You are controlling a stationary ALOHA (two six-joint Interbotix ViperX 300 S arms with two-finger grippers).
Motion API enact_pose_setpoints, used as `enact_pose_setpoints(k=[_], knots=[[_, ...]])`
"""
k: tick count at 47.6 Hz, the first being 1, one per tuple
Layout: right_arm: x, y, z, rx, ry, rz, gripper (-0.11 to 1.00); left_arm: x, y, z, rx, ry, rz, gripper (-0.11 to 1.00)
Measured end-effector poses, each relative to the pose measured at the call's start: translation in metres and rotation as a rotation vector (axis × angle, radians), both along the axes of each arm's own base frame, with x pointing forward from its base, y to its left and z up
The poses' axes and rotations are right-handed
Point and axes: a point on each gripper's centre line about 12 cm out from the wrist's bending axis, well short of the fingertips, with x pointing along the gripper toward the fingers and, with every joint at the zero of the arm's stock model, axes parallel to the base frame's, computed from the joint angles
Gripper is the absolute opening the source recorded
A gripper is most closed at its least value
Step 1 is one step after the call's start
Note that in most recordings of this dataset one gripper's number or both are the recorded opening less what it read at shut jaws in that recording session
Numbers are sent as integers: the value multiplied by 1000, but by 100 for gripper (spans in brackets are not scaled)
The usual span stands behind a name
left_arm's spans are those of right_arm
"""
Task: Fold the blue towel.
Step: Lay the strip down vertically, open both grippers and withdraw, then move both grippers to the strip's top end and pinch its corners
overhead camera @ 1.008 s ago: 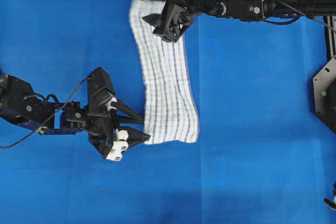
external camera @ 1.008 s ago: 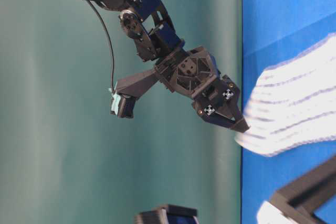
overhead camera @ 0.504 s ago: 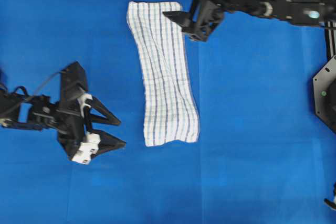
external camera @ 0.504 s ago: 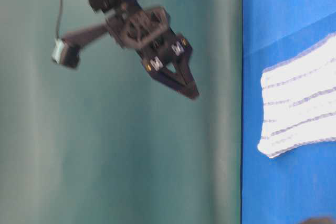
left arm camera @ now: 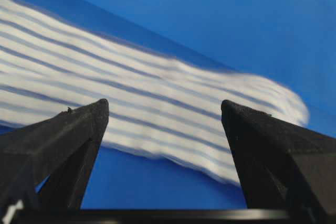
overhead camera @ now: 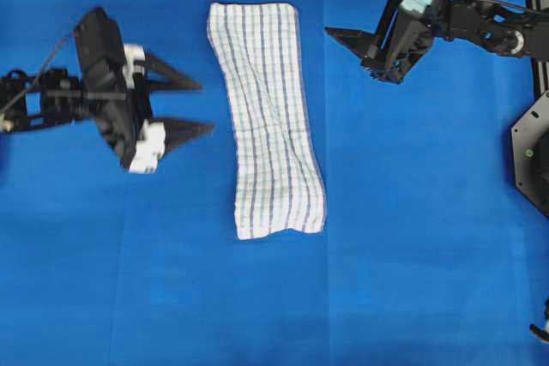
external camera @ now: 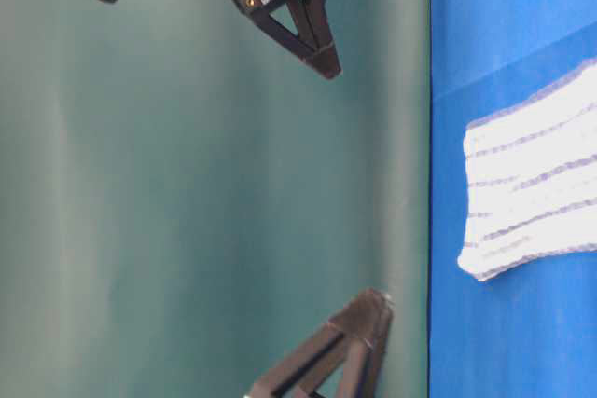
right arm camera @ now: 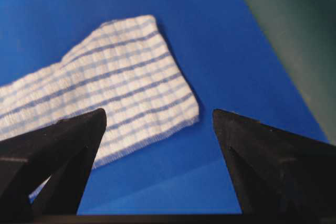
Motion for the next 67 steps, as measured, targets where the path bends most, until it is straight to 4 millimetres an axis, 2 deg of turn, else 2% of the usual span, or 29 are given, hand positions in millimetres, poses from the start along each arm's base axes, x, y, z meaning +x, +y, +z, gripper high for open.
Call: enact_pose_setpoints(k=[12,22,30,37,44,58,67], knots=[[-2,0,0,-7,-3,-4,90,3,26,2,40,4,62,81],[9,-9,-10,-27,8,-39,90,4,54,-12,87,66,118,81],[26,-20,-27,-33,44,-58,90,12,79,-25,113,114,165,81],[32,-35,-46,-35,79,-102,90,14,101,-41,106,160,219,81],[37,-42,-61,-40,107,-123,89,17,111,-59,100,198,240,81],[52,-52,-79,-57,127,-144,89,23,131,-92,124,228,297,81],[65,-58,-97,-50,155,-144,89,25,146,-102,122,239,333,81]])
